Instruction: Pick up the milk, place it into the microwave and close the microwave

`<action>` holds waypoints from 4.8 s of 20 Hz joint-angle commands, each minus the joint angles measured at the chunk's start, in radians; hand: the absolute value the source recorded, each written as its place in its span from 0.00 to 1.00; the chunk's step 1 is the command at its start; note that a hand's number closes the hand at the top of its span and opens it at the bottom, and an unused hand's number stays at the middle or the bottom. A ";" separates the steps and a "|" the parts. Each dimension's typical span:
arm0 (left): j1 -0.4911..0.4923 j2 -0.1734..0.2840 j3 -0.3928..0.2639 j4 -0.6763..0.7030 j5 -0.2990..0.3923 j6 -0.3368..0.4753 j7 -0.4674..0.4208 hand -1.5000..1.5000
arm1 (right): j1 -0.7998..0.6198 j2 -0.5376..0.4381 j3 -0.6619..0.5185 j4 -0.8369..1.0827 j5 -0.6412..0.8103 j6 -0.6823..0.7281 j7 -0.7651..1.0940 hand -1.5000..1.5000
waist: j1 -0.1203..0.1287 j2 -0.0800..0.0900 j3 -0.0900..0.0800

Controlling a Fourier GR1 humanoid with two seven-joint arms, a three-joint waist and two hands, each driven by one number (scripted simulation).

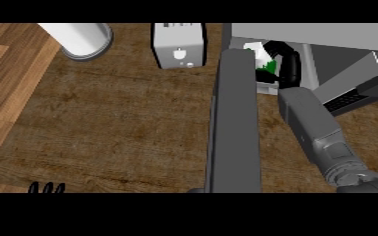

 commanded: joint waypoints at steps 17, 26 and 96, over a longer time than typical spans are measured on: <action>-0.071 0.010 0.021 0.059 -0.004 -0.014 0.000 0.00 | 0.022 -0.111 -0.015 0.169 0.078 -0.463 0.122 1.00 | 0.027 0.048 -0.016; -0.124 0.012 0.009 0.083 -0.013 -0.017 0.024 0.00 | -0.026 -0.051 0.159 0.162 0.247 -0.407 0.262 0.00 | 0.073 0.025 0.000; -0.338 -0.031 -0.198 0.228 -0.320 0.007 0.222 1.00 | 0.721 -0.106 -0.039 -0.301 -0.050 0.729 -0.272 0.00 | -0.144 -0.056 -0.007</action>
